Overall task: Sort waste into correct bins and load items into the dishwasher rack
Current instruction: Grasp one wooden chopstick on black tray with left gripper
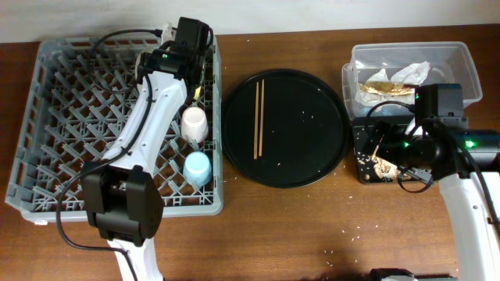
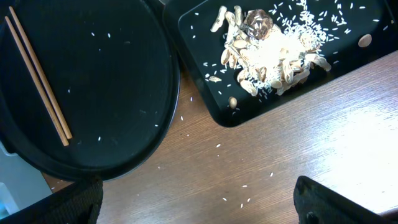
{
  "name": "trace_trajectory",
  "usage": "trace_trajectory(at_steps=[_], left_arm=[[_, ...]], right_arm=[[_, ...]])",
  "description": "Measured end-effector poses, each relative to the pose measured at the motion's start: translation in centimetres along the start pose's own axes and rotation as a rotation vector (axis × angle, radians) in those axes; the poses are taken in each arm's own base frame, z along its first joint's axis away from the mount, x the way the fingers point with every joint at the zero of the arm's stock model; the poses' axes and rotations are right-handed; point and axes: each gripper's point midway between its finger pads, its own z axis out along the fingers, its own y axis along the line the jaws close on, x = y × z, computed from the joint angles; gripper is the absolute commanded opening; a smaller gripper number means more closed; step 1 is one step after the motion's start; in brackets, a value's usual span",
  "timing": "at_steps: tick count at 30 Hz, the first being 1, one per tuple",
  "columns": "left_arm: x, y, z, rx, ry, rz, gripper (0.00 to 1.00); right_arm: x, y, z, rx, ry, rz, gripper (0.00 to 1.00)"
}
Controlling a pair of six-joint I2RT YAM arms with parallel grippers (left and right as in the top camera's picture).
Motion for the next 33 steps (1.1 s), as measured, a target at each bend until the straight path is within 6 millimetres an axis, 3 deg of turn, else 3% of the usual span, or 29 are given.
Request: trace_trajectory(at_steps=[2, 5, 9, 12, 15, 17, 23, 29, 33], left_arm=[[0.2, -0.8, -0.8, 0.087, 0.026, 0.022, 0.67], [-0.4, -1.9, -4.3, 0.301, 0.049, 0.024, 0.66], [-3.9, -4.7, -12.2, 0.658, -0.063, -0.037, 0.65], [-3.6, -7.8, -16.1, 0.823, -0.071, -0.011, 0.65], [-2.4, -11.1, -17.5, 0.901, -0.035, 0.037, 0.65], [-1.4, -13.7, -17.4, 0.926, 0.012, 0.068, 0.62], [1.6, -20.9, -12.9, 0.9, 0.187, 0.067, 0.56], [3.5, -24.9, -9.1, 0.875, 0.275, 0.047, 0.47], [4.3, -26.2, -7.0, 0.83, 0.309, 0.016, 0.46]], right_arm=[[0.0, 0.0, 0.0, 0.0, -0.001, 0.0, 0.98], [0.0, 0.0, 0.0, 0.0, 0.0, 0.0, 0.98], [0.0, 0.0, 0.0, 0.0, 0.0, 0.001, 0.98], [0.0, 0.0, 0.0, 0.0, 0.0, 0.0, 0.99], [0.0, 0.0, 0.0, 0.0, 0.0, 0.0, 0.98], [0.0, 0.0, 0.0, 0.0, 0.0, 0.0, 0.98], [0.0, 0.0, 0.0, 0.0, -0.001, 0.0, 0.98], [0.0, 0.0, 0.0, 0.0, 0.0, 0.001, 0.98], [0.0, 0.0, 0.0, 0.0, 0.0, 0.0, 0.99]])
